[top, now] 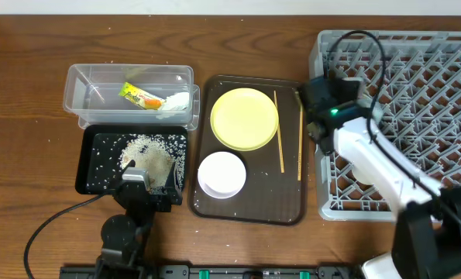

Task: Sort waste into correct bins and load items into the dishwasher rack
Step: 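Place the blue bowl into the gray rack with the right gripper, then grasp the pink bowl on the brown tray with the right gripper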

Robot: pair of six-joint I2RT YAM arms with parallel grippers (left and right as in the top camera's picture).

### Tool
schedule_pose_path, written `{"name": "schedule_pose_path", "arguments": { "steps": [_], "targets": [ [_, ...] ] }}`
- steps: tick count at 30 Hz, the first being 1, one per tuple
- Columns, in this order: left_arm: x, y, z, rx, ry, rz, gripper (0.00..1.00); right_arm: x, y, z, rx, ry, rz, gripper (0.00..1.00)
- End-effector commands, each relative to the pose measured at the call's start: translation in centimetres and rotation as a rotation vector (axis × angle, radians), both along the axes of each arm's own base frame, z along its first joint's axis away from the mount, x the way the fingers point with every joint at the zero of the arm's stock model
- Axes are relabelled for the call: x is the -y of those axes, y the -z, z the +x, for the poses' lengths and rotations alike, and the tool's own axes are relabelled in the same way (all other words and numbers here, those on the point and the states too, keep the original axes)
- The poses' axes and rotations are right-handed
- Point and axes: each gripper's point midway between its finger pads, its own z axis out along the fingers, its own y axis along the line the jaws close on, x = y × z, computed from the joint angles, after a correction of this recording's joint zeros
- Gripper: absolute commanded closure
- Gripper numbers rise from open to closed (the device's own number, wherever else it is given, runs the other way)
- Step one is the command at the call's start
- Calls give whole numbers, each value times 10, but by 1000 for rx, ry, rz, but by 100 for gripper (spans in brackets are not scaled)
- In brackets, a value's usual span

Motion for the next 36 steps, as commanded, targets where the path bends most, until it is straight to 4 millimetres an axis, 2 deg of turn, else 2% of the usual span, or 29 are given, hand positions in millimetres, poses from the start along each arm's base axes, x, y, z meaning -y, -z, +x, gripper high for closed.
{"name": "schedule_pose_path", "arguments": {
  "steps": [1,4,6,8,9,14,17,18,20,22,23,26,29,31,33,36],
  "targets": [
    [-1,13,0,-26,-4,14,1,-70,-32,4,42,-208,273,40],
    [-1,13,0,-26,-3,14,1,-141,-32,-8,-23,-447,499,42],
    [-1,13,0,-26,-3,14,1,-184,-26,-26,-100,-566,643,43],
    [-1,13,0,-25,-3,14,1,-213,-13,-46,-196,-639,719,43],
    [-1,13,0,-26,-3,14,1,-224,-1,-57,-254,-658,730,43],
    [-1,13,0,-25,-3,14,1,-250,53,-91,-453,-639,728,45],
    [-1,13,0,-26,-3,14,1,-262,79,-109,-553,-610,747,47],
    [-1,13,0,-26,-3,14,1,-262,86,-113,-572,-586,743,49],
    [-1,13,0,-26,-3,14,1,-257,104,-119,-612,-514,719,61],
    [-1,13,0,-26,-3,14,1,-244,115,-120,-622,-436,667,88],
    [-1,13,0,-26,-3,14,1,-234,117,-117,-612,-389,633,96],
    [-1,13,0,-25,-3,14,1,-219,107,-104,-554,-351,603,99],
    [-1,13,0,-26,-3,14,1,-205,76,-82,-439,-390,572,99],
    [-1,13,0,-26,-3,14,1,-185,44,-60,-312,-435,491,99],
    [-1,13,0,-26,-4,14,1,-158,5,-39,-179,-486,358,99],
    [-1,13,0,-26,-3,14,1,-92,-64,-12,80,-364,114,99]
  ]
}}
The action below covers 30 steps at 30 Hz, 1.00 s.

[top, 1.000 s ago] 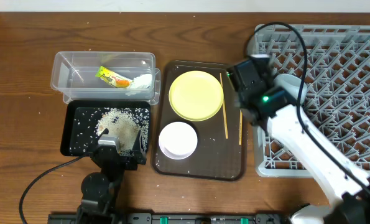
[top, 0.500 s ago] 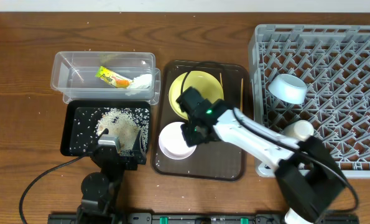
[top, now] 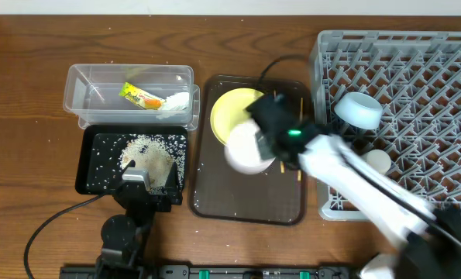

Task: Sort waste into correct bins and load items into the dishwasher rack
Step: 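Grasp the pink bowl on the brown tray with the right gripper, then place the pink bowl into the gray rack with the right gripper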

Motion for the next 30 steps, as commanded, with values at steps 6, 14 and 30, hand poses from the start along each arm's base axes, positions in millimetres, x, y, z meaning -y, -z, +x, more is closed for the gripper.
{"name": "schedule_pose_path", "arguments": {
  "steps": [6,14,30],
  "targets": [
    [-1,13,0,-26,-4,14,1,197,-176,38,666,609,-569,99],
    [-1,13,0,-25,-4,14,1,315,-167,37,594,947,-739,99],
    [-1,13,0,-26,-4,15,1,384,-48,46,190,927,-982,97]
  ]
}}
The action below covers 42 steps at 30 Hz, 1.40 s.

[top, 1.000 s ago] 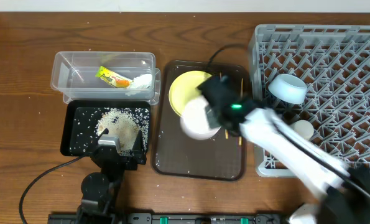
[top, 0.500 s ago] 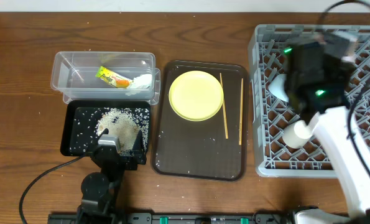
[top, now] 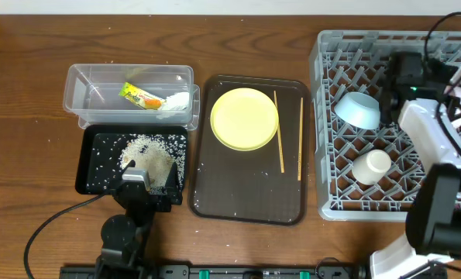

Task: Sort waste into correct bins and load items into the dishwasher rack
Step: 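Place the pink bowl into the gray rack with the right gripper, then grasp the edge of the yellow plate with the right gripper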

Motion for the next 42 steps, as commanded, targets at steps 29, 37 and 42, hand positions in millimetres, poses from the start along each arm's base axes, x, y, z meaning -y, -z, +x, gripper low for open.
{"name": "schedule_pose_path", "arguments": {
  "steps": [29,37,42],
  "targets": [
    [-1,13,0,-26,-4,14,1,-394,-15,-16,-76,-1248,1178,35],
    [-1,13,0,-25,-4,14,1,-425,77,-41,-136,-796,1218,35],
    [-1,13,0,-26,-4,14,1,-423,135,-39,-107,-517,1258,32]
  ]
}}
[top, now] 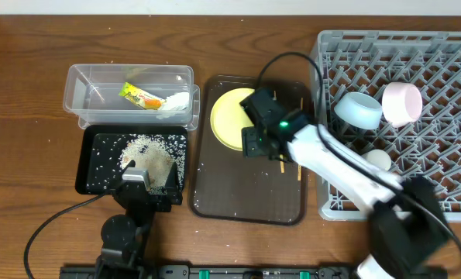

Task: Sort waste into correct bins and load items into the dishwasher rack
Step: 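Grasp the edge of the yellow plate with the right gripper, then stand the yellow plate upright in the gray rack with the right gripper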

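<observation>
My right gripper (251, 133) is low over the right part of the yellow plate (228, 116) on the brown tray (238, 194); its jaws are hidden under the wrist. Two chopsticks (300, 147) lie on the tray's right side, partly covered by the arm. In the grey rack (431, 170) sit a pale blue bowl (358, 110), a pinkish-white bowl (402, 103) and a white cup (377, 160). My left gripper (137, 184) rests at the near edge of the black bin (98, 159), which holds rice.
A clear plastic bin (129, 97) behind the black bin holds an orange-and-green wrapper (141, 97) and a white scrap. A cable loops over the tray's far right corner. Bare wood surrounds the bins.
My right gripper has gone from the far right of the rack to the yellow plate on the tray. A pinkish-white bowl now stands in the rack where the gripper was.
A white bowl sat on the tray's near left with my right gripper at the rack's left edge. Then the gripper held that bowl above the tray. Then it was over the rack, the tray bare of the bowl. Now the bowl rests in the rack.
</observation>
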Robot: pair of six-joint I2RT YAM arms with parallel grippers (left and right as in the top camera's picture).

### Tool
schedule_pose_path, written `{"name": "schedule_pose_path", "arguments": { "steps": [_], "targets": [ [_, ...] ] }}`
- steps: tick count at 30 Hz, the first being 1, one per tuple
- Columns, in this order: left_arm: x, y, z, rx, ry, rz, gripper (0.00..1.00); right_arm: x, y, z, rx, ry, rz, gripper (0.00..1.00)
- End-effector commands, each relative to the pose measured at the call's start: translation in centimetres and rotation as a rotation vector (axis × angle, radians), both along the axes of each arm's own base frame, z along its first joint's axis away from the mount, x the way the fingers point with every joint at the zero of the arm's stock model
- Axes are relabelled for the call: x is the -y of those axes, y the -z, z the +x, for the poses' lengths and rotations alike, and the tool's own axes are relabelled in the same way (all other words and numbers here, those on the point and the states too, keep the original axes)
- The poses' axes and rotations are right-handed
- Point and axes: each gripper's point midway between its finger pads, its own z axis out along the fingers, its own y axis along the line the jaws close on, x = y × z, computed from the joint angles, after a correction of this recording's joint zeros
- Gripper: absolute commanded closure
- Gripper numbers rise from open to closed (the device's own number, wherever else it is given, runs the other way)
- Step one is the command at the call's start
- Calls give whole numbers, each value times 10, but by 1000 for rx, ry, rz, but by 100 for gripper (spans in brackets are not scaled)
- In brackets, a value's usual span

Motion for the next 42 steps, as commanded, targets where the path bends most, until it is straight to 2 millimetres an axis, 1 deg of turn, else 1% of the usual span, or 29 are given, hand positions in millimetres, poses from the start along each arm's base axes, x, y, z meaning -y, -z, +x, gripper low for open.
{"name": "schedule_pose_path", "arguments": {
  "steps": [1,3,5,6,7,10,11,12,14,16,18,19,22,24,26,27,29,32,33,34,37,39,42],
  "targets": [
    [-1,13,0,-26,-4,14,1,10,29,4,-54,258,-5,32],
    [-1,13,0,-26,-4,14,1,11,45,8,-72,302,-8,32],
    [-1,13,0,-26,-4,14,1,12,57,11,-83,322,-12,36],
    [-1,13,0,-26,-4,14,1,12,60,11,-87,327,-13,43],
    [-1,13,0,-25,-4,14,1,12,64,10,-93,326,-17,55],
    [-1,13,0,-26,-4,14,1,16,65,6,-106,326,-37,82],
    [-1,13,0,-26,-4,14,1,16,62,5,-106,326,-38,88],
    [-1,13,0,-26,-4,14,1,18,60,5,-105,327,-44,93],
    [-1,13,0,-26,-4,14,1,24,52,6,-87,336,-56,96],
    [-1,13,0,-26,-4,14,1,27,39,10,-51,319,-59,99],
    [-1,13,0,-26,-4,14,1,28,20,16,5,275,-52,99],
    [-1,13,0,-26,-4,14,1,30,7,20,44,247,-52,99],
    [-1,13,0,-26,-4,14,1,41,-44,34,203,168,-70,99],
    [-1,13,0,-26,-4,14,1,60,-85,42,347,153,-132,99],
    [-1,13,0,-25,-4,14,1,91,-130,49,507,193,-241,99],
    [-1,13,0,-26,-4,14,1,109,-152,51,584,233,-307,99],
    [-1,13,0,-25,-4,14,1,152,-200,50,741,347,-480,99],
    [-1,13,0,-26,-4,14,1,205,-250,43,868,508,-706,99],
    [-1,13,0,-26,-4,14,1,222,-262,43,888,558,-778,99],
    [-1,13,0,-26,-4,14,1,237,-270,44,892,594,-829,99],
    [-1,13,0,-26,-4,14,1,273,-273,54,869,668,-874,99],
    [-1,13,0,-26,-4,14,1,295,-267,63,856,718,-856,99],
    [-1,13,0,-26,-4,14,1,320,-250,79,826,757,-838,99]
  ]
}}
